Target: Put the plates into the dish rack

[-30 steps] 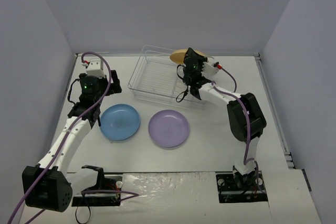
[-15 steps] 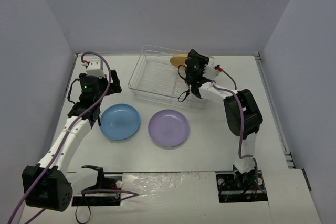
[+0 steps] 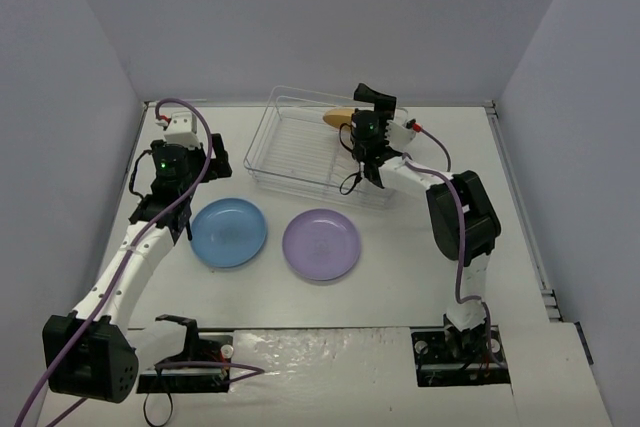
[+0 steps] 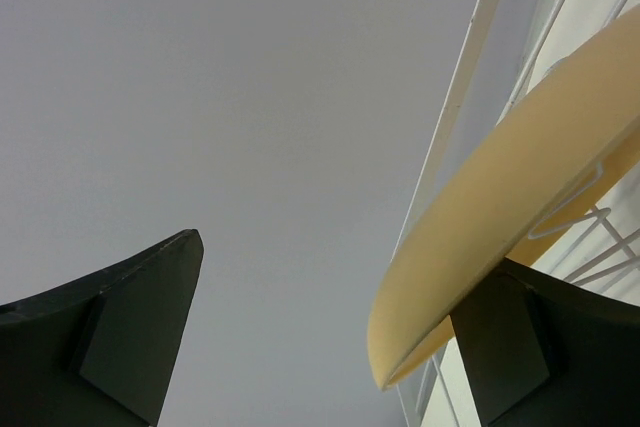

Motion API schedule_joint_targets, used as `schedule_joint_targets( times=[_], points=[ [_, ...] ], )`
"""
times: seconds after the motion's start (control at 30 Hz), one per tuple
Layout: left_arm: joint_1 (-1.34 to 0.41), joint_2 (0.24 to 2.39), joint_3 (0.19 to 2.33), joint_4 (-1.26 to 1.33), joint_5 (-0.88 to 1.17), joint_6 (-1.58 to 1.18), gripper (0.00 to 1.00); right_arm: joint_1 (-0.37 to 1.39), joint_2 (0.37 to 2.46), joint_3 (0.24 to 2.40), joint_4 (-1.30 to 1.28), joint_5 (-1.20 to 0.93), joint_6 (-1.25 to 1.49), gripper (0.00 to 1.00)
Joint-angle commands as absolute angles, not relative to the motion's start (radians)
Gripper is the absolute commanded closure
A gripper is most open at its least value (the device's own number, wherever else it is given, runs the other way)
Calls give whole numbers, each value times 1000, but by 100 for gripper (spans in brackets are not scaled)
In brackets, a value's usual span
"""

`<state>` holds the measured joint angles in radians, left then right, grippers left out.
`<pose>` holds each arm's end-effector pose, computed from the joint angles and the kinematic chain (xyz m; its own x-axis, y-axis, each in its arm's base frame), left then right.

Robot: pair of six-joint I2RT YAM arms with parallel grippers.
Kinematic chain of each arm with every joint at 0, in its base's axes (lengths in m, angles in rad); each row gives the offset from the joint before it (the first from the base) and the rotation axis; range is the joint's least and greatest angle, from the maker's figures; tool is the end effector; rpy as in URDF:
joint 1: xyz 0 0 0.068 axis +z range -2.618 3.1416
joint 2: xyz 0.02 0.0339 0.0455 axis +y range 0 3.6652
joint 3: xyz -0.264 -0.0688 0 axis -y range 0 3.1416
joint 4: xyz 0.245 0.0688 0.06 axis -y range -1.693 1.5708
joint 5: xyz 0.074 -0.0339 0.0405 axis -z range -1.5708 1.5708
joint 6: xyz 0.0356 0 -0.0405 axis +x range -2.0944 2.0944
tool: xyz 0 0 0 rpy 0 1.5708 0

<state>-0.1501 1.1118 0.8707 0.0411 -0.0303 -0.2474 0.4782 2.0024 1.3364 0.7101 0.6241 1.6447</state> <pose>0.2599 -0.0382 0.3282 -0.2199 -0.2143 -0.9517 0.0683 0.9698 -0.2342 0.4206 0.1946 0.2536 0.1416 0.9849 0.0995 -0.0497 -0.0933 0.9944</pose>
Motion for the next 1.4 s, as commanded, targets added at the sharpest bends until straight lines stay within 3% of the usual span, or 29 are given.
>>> schedule_joint_targets(
  times=[0.0,1.03,1.37],
  points=[
    [-143,1092,928,71,-37,-260,3,478,1894,1293,791,599,1649,0],
    [-141,1033,953,2,-46,-267,3,525,1795,1082,866,411,1586,0],
    [-141,1031,961,-42,-35,-284,3,568,1647,1041,799,398,1368,0]
  ],
)
